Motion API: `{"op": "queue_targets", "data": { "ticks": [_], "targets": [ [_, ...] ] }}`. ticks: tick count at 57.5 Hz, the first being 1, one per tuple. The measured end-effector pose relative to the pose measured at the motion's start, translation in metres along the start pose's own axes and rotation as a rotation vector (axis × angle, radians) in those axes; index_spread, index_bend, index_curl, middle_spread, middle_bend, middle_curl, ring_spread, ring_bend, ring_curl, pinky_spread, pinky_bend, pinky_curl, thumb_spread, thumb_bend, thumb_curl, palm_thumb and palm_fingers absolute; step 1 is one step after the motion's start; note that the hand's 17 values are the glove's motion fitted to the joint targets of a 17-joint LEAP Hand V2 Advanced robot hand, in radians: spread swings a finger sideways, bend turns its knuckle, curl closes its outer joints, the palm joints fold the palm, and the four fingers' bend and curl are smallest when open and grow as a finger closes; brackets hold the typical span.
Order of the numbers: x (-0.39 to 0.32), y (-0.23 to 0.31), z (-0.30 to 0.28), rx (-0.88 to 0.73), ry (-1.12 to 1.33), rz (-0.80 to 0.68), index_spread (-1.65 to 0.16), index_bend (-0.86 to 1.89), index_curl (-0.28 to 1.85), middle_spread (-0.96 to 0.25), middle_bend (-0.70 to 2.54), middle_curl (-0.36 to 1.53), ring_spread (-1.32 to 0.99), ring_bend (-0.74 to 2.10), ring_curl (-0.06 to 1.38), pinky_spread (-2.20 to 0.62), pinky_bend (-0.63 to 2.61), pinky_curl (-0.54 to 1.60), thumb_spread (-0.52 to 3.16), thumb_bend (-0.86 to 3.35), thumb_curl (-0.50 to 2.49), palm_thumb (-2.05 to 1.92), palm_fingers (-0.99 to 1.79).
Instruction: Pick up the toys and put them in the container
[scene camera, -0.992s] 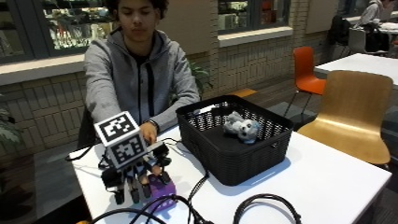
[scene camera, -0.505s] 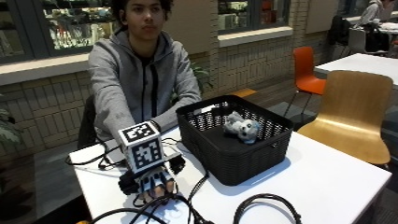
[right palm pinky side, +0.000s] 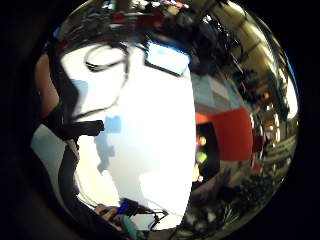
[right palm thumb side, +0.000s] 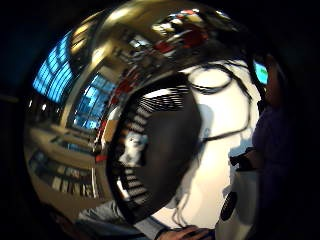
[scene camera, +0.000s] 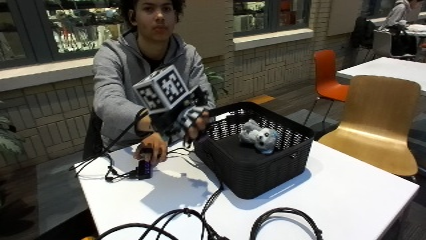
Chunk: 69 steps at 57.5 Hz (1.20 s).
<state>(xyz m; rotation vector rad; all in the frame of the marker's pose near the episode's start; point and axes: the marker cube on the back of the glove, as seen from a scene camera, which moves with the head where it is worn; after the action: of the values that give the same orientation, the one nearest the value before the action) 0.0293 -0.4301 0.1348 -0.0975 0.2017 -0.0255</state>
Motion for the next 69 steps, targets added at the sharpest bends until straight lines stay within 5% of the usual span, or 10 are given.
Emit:
{"op": "queue_targets", "data": {
  "ticks": [11, 19, 25, 29, 41, 56, 65, 69],
  "targets": [
    [-0.108, 0.013, -0.009, -0.019, -0.052, -0.321, -0.27, 0.85, 0.88, -0.33, 0.93, 0.91, -0.41, 1.21, 0.76, -0.43, 1.18, 0.49, 0.38, 0.35, 1.0, 0.75, 0.85],
    [-0.128, 0.033, 0.016, -0.155, -0.065, -0.349, -0.26, 0.86, 0.96, -0.35, 0.95, 0.99, -0.41, 1.25, 0.79, -0.42, 1.23, 0.52, 0.29, 0.36, 1.06, 0.72, 0.77],
    [-0.124, 0.041, 0.032, -0.345, -0.072, -0.35, -0.26, 0.7, 1.0, -0.35, 0.83, 1.01, -0.38, 1.19, 0.79, -0.4, 1.34, 0.55, 0.37, 0.31, 1.06, 0.65, 0.39],
    [-0.122, 0.044, 0.035, -0.402, -0.089, -0.344, -0.25, 0.36, 0.88, -0.22, 0.5, 0.88, -0.26, 0.89, 0.74, -0.26, 1.49, 0.59, 0.74, 0.15, 0.94, 0.32, -0.39],
    [-0.106, 0.052, 0.012, -0.357, -0.002, -0.313, -0.28, 0.07, 0.54, -0.03, 0.14, 0.65, -0.1, 0.42, 0.5, -0.05, 1.29, 0.46, 1.07, -0.03, 0.67, 0.02, -0.31],
    [-0.022, 0.108, -0.075, -0.332, 0.195, -0.113, -0.27, 0.1, 0.38, 0.05, 0.13, 0.5, -0.04, 0.33, 0.45, 0.01, 1.16, 0.39, 1.2, -0.02, 0.52, 0.01, -0.2],
    [0.011, 0.202, -0.134, -0.267, 0.307, 0.313, -0.27, 0.17, 0.36, 0.06, 0.14, 0.43, -0.03, 0.27, 0.42, 0.02, 1.09, 0.36, 1.25, -0.01, 0.47, 0.05, -0.14],
    [0.029, 0.241, -0.152, -0.206, 0.338, 0.346, -0.27, 0.2, 0.37, 0.06, 0.18, 0.43, -0.03, 0.22, 0.41, 0.01, 1.04, 0.35, 1.27, 0.0, 0.45, 0.07, -0.07]
  ]
}}
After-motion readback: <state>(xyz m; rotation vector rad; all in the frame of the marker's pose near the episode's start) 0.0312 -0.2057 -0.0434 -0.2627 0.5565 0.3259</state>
